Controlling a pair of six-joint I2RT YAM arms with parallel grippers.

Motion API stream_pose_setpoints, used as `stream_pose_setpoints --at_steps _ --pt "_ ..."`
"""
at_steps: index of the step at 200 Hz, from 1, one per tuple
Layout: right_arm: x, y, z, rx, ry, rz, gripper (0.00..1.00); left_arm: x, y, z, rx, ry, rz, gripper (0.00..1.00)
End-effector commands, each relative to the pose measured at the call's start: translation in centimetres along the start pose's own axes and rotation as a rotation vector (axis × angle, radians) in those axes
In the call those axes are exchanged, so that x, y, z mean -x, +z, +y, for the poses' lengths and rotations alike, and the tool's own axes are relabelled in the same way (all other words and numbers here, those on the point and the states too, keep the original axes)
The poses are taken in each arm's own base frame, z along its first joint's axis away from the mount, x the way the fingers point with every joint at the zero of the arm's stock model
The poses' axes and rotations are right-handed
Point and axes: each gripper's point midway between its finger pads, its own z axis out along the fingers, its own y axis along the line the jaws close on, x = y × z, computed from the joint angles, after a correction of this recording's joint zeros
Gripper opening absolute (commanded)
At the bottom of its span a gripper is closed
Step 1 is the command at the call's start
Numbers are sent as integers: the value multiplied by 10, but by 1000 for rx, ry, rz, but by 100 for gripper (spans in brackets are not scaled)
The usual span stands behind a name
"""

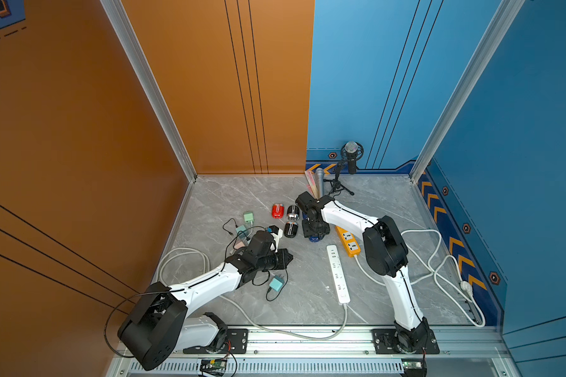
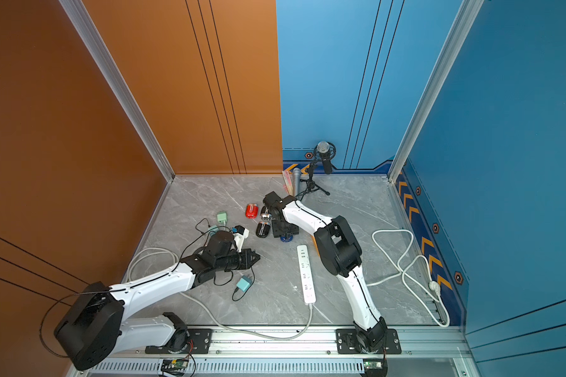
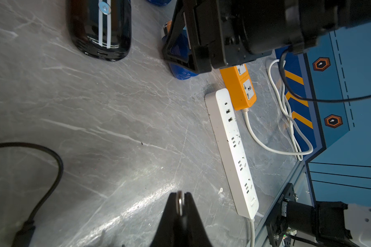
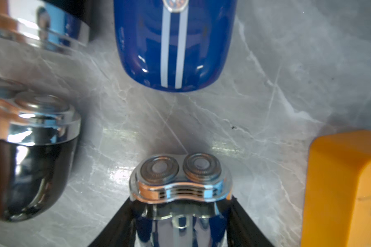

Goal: Unplug the electric shaver
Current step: Place the charging cable at the center of the board.

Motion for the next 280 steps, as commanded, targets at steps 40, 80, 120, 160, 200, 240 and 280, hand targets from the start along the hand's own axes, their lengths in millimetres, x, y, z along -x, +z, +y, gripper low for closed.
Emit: stream_pose_setpoints --at_steps 40,80,120,160,200,240,280 --pt "2 -3 -2 -17 -42 13 64 -12 4 7 99 45 67 0" --pt "14 -24 -2 1 -63 -39 75 -20 4 8 157 82 110 20" --pt "23 -59 -6 24 -60 -108 78 -30 0 8 239 134 173 52" --pt "13 -86 -12 55 -55 -150 79 -34 -26 18 379 178 233 72" --pt "-3 -93 -27 78 -16 -162 79 -53 -45 38 483 195 345 80" --pt "-5 -99 -39 94 26 -187 80 -77 -43 48 535 213 475 85" --pt "-4 -103 -44 105 47 -206 80 -85 -35 46 549 253 532 85"
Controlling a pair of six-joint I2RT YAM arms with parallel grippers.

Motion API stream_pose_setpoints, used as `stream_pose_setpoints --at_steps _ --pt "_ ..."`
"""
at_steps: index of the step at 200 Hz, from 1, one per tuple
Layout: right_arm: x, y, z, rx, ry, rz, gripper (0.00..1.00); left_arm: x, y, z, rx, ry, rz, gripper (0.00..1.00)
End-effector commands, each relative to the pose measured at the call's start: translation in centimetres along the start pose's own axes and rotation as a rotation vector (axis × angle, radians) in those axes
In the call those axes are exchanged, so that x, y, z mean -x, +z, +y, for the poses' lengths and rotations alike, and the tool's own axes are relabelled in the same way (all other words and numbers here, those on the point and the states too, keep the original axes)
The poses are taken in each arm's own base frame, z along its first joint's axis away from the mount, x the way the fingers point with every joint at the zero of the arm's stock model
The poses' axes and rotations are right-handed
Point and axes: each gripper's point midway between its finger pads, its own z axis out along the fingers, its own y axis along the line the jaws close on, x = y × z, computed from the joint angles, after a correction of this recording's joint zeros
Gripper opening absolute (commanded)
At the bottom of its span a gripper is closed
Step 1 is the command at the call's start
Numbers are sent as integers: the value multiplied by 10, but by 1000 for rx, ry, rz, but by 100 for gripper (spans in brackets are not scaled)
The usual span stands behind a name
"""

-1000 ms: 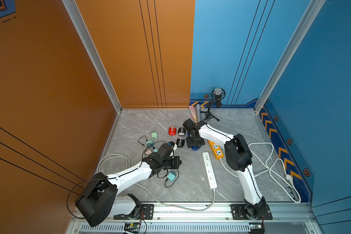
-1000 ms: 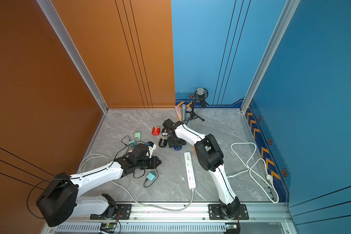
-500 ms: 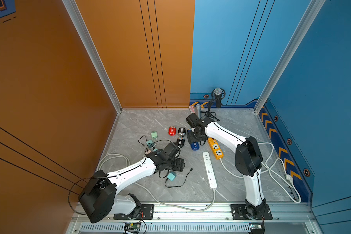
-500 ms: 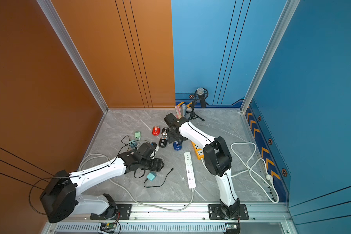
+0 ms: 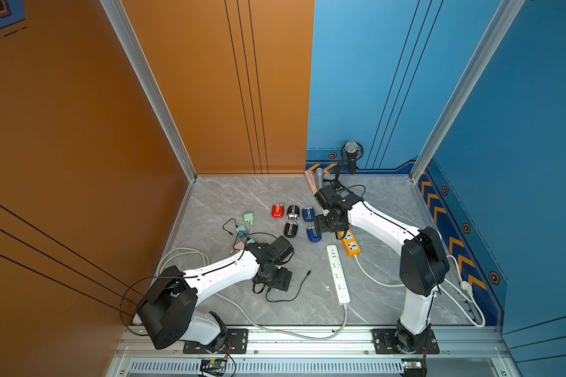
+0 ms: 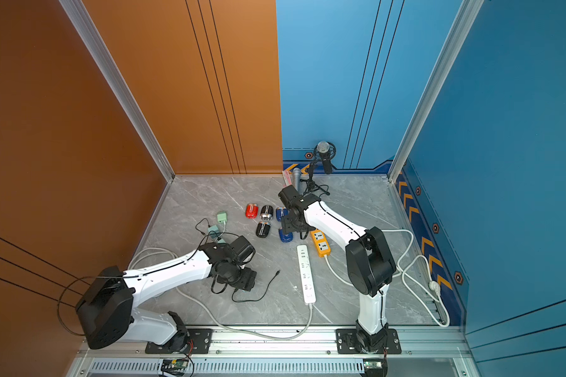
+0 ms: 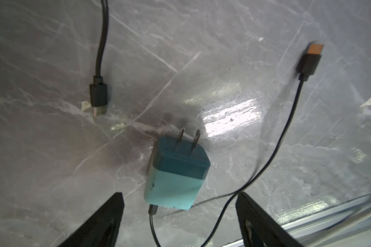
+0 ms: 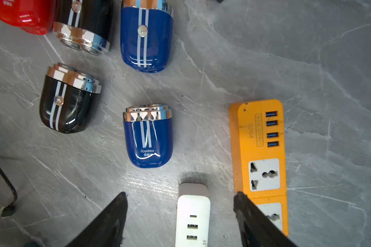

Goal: Unplug the electric shaver
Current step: Place the charging cable at the center of the board, then pick up the plug from the center of the board, then place the plug at the center of the board.

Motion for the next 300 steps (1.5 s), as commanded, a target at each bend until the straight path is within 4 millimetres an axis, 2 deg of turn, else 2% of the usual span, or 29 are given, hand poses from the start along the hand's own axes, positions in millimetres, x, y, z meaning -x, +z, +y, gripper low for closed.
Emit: stream_pose_setpoints --at_steps 1,41,90,119,138,178,231,283,287,300 --pt "9 -17 1 36 31 -56 80 -3 0 0 40 47 35 85" --pt "9 -17 -1 41 38 -57 80 -2 11 0 70 46 75 76" --pt "9 -17 -1 50 40 -61 80 -2 20 2 102 31 123 54" --pt "10 -18 0 61 41 -62 80 -6 16 6 120 1 138 40" --pt "9 -17 1 65 40 -59 80 -7 8 15 134 -35 128 36" --pt "14 -22 4 90 42 -72 80 -5 -9 45 125 -190 106 35" --pt "17 -37 -4 96 56 -104 80 2 -25 108 173 -405 98 35" --pt "18 -51 -22 79 90 -138 80 23 -27 161 270 -440 112 35" --pt "18 -52 -23 79 91 -140 80 34 -32 164 271 -443 88 35" --pt "17 -56 -27 77 99 -147 80 42 -31 175 286 -449 92 35"
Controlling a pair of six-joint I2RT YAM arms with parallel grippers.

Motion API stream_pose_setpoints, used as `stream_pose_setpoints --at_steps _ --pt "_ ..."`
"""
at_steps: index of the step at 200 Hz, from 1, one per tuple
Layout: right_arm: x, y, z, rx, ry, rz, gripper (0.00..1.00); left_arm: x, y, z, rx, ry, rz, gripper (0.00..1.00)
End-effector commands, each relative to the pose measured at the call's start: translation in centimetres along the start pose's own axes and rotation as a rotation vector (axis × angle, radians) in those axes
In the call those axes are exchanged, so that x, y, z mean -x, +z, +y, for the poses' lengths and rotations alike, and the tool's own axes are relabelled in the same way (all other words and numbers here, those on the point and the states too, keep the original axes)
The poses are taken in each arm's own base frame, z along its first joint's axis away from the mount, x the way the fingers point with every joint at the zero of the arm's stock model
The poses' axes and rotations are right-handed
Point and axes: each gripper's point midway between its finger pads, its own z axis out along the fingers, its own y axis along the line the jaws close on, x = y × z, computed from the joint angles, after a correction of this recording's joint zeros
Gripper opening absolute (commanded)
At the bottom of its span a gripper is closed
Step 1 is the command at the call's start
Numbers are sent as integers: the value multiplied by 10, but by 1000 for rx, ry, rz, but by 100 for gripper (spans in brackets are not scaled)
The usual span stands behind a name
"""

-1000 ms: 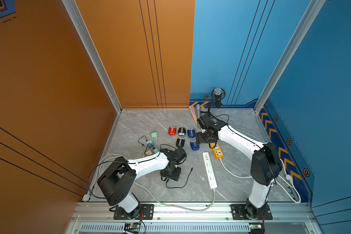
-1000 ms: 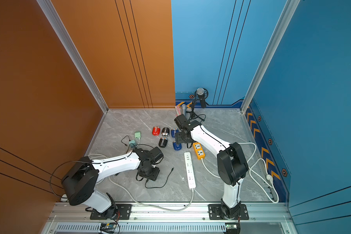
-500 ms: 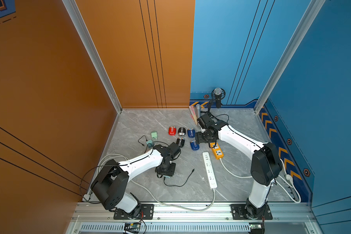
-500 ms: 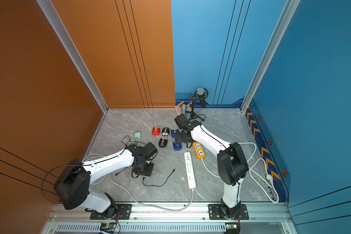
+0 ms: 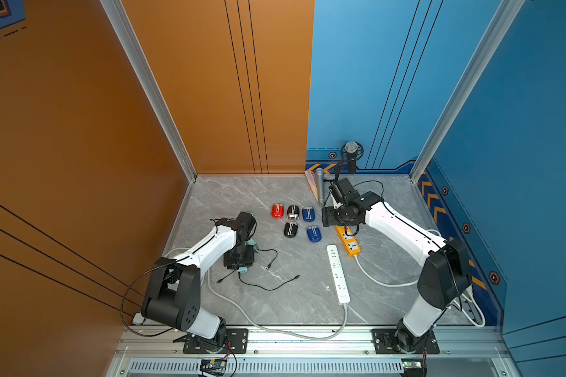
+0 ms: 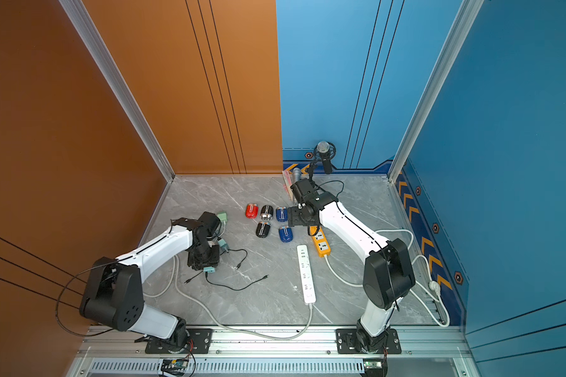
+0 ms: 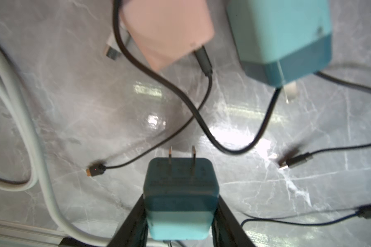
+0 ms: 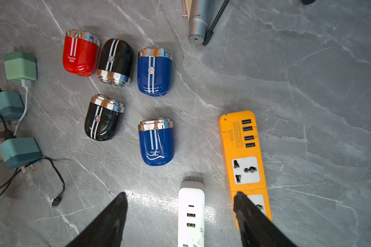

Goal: Unplug the electric shaver
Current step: Place the plug at the center of the board.

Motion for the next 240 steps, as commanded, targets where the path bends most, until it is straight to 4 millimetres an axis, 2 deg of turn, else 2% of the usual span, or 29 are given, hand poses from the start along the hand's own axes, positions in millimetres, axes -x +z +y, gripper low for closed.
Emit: stream_pose_setpoints --at_steps 1,15,44,76,104,123,150,173,199,240 --pt "0 -10 -9 -12 20 -22 80 22 -2 15 70 31 -13 35" --pt "0 -13 -12 -15 26 -28 79 33 0 19 91 44 -15 36" --pt "-5 -12 -17 -23 36 -21 79 47 9 14 90 71 -8 37" --pt "-8 -11 -23 -35 50 -15 79 47 19 0 35 64 37 39" --pt "-11 -8 -25 -42 55 -8 79 47 22 -1 30 47 32 41" --pt "-13 -7 -26 -44 56 -3 79 47 22 0 28 38 34 48" --pt "-15 -4 -28 -52 59 4 79 44 19 3 30 19 27 67" --pt "-16 -1 -29 -54 61 10 79 43 16 6 33 6 14 69" --pt "-13 0 -33 -62 62 8 79 47 3 6 19 -4 -33 71" --pt "0 -8 -56 -108 84 -44 80 64 -43 5 -36 15 -193 76"
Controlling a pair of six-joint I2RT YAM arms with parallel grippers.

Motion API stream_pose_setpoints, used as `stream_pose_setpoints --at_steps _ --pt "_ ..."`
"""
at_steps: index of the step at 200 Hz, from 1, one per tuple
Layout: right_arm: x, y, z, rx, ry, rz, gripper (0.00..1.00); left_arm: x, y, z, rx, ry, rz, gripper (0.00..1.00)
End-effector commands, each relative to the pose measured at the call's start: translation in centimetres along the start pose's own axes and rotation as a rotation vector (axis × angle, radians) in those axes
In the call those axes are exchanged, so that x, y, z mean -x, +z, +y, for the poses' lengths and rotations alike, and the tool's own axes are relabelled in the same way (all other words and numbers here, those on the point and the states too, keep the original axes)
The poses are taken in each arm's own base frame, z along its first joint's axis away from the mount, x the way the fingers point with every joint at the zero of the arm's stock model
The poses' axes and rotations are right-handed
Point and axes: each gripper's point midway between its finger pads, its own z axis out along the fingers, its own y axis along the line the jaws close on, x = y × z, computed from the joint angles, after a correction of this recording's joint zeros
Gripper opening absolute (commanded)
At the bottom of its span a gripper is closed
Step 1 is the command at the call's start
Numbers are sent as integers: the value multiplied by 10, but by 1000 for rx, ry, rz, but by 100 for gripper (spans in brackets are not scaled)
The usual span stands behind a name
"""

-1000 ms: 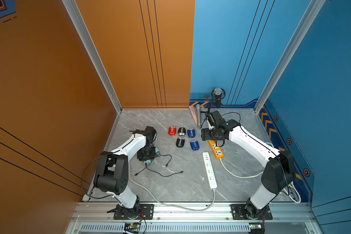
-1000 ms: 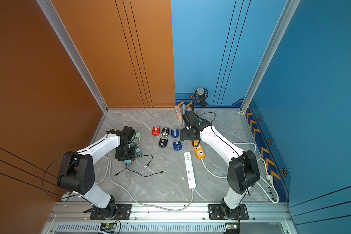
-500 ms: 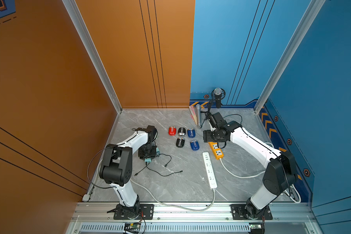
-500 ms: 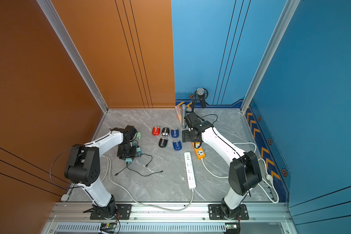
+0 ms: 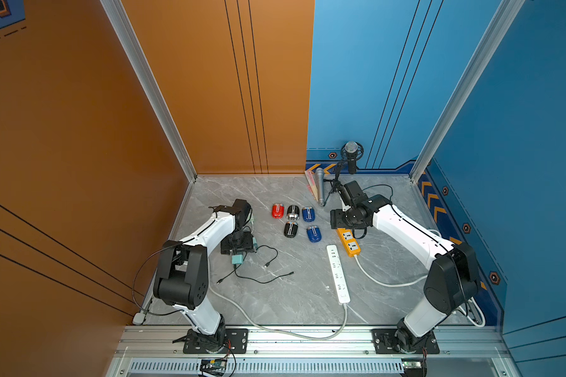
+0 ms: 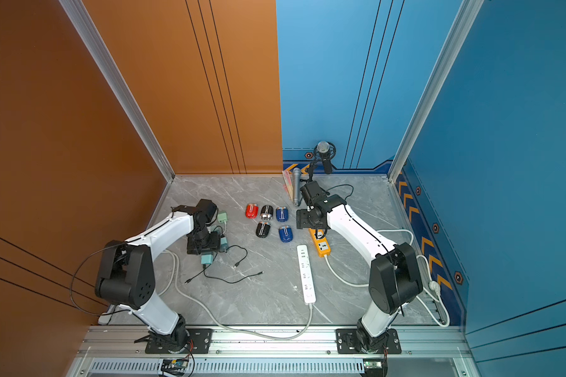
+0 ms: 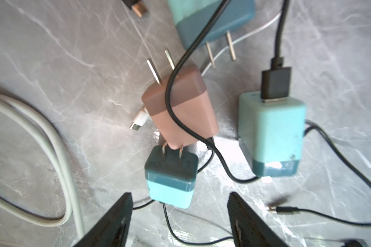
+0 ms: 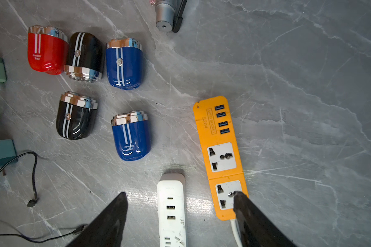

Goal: Unplug the electric shaver
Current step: Place the plug at the center of the board, then reset both arms

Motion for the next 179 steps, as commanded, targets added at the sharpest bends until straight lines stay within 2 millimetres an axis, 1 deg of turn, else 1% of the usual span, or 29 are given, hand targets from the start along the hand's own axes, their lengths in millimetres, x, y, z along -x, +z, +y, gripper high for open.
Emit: stream_pose_setpoints --at_steps 1,15,28,36,39,45,56,62,67,70,80,88,100,110,112,114,117,127,129,134,135,145,153,160,168,179 --pt "14 -10 -21 -52 23 -69 80 14 -30 1 -37 -1 -106 76" --pt "20 -16 -35 -88 31 -113 80 24 -48 1 -59 11 -194 79" --pt "28 -22 -49 -122 36 -183 80 34 -62 3 -65 9 -283 85" --pt "31 -26 -58 -133 40 -226 81 40 -68 4 -71 11 -334 85" --pt "32 -26 -61 -137 39 -238 81 42 -69 5 -70 9 -351 90" --pt "32 -28 -68 -148 40 -263 82 47 -73 6 -71 5 -393 94" --pt "31 -30 -86 -179 57 -297 85 53 -73 8 -80 -2 -456 100" --pt "30 -31 -96 -202 56 -312 86 57 -73 11 -83 -15 -491 99" --pt "28 -32 -106 -233 58 -327 89 62 -75 12 -89 -25 -521 99" --pt "28 -34 -111 -253 59 -340 90 59 -68 15 -84 -28 -517 99" --pt "23 -36 -132 -315 69 -371 100 61 -63 25 -47 -60 -556 99" --pt "22 -39 -145 -339 80 -404 100 63 -60 34 3 -75 -595 99" --pt "15 -39 -167 -382 112 -431 100 63 -54 47 63 -91 -657 99" --pt "8 -36 -183 -407 130 -456 100 64 -51 52 78 -84 -725 99" --pt "5 -34 -185 -410 131 -459 100 62 -47 54 87 -78 -728 99" --pt "4 -33 -188 -414 131 -465 100 66 -52 54 85 -85 -768 99" --pt "2 -32 -191 -420 133 -474 100 66 -51 56 95 -88 -794 98" --pt "-5 -26 -199 -421 140 -506 100 66 -51 62 113 -90 -879 99" --pt "-7 -25 -200 -422 140 -512 100 63 -48 64 121 -84 -877 99" --pt "-11 -21 -204 -426 137 -530 100 63 -48 66 124 -79 -914 98" --pt "-8 -22 -204 -424 138 -545 100 64 -49 66 121 -79 -925 98" --pt "-8 -17 -210 -419 149 -601 100 65 -46 69 104 -74 -954 98" --pt "-9 -10 -213 -397 165 -621 100 67 -39 73 95 -82 -947 99" --pt "-5 -5 -213 -375 173 -639 100 69 -31 76 93 -82 -927 99" --pt "0 1 -212 -364 162 -661 100 72 -25 73 77 -62 -922 99" --pt "1 14 -208 -365 98 -664 100 77 -20 67 52 -40 -945 99"
